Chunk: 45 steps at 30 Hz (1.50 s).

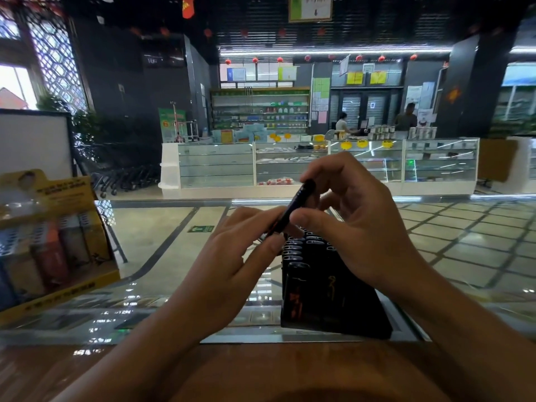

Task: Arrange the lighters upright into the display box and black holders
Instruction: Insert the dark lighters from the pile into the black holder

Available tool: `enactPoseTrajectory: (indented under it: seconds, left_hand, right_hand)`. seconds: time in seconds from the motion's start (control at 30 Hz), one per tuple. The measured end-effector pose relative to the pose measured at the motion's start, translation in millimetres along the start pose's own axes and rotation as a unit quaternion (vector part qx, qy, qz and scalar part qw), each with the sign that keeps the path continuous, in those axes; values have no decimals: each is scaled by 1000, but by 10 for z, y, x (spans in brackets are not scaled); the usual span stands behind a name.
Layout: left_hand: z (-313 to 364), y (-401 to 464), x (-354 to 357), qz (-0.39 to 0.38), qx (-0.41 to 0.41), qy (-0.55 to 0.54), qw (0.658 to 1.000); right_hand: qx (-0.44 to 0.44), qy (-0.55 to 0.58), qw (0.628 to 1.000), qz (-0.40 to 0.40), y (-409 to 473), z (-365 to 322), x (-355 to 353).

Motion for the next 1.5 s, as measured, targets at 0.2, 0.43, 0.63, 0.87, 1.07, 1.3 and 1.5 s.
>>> enactPoseTrajectory:
  seconds: [0.2,0.43,0.63,0.87,1.07,1.3,1.5]
  left_hand:
    - [-54,26,18,-5,-15,6,1000]
    - [-342,-60,78,-124,-234,-168,950]
    - [-357,-257,277,-273,-248,-103,924]
    - [-372,-289,496,-277,-190,-30,941]
    - [-385,-300,500,-275,-181,-36,943]
    - [-371,-270,478,-269,-205,-6,941]
    - [-354,-285,498,-277,-230,6,933]
  right_hand:
    - [12,53,998,40,-1,30,-34]
    - [44,27,989,139,-58,76,-282]
    - [68,-28,983,170,-185,-5,-616]
    - [99,-126,972,169,-483,132,-1004]
    - [132,-183,970,87,-625,341,-933]
    - [125,-248,961,7,-699,415,-783]
    - [132,-281,950,-33,-741,460,-763]
Point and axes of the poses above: each hand's wrist, its own y-axis towards the middle knuckle, its own x-axis out of the palm, z = x × y, the point moved 5 cm from there along y, towards the middle knuckle, and after that the axes turned 3 degrees about z, right-handed, at the moved point
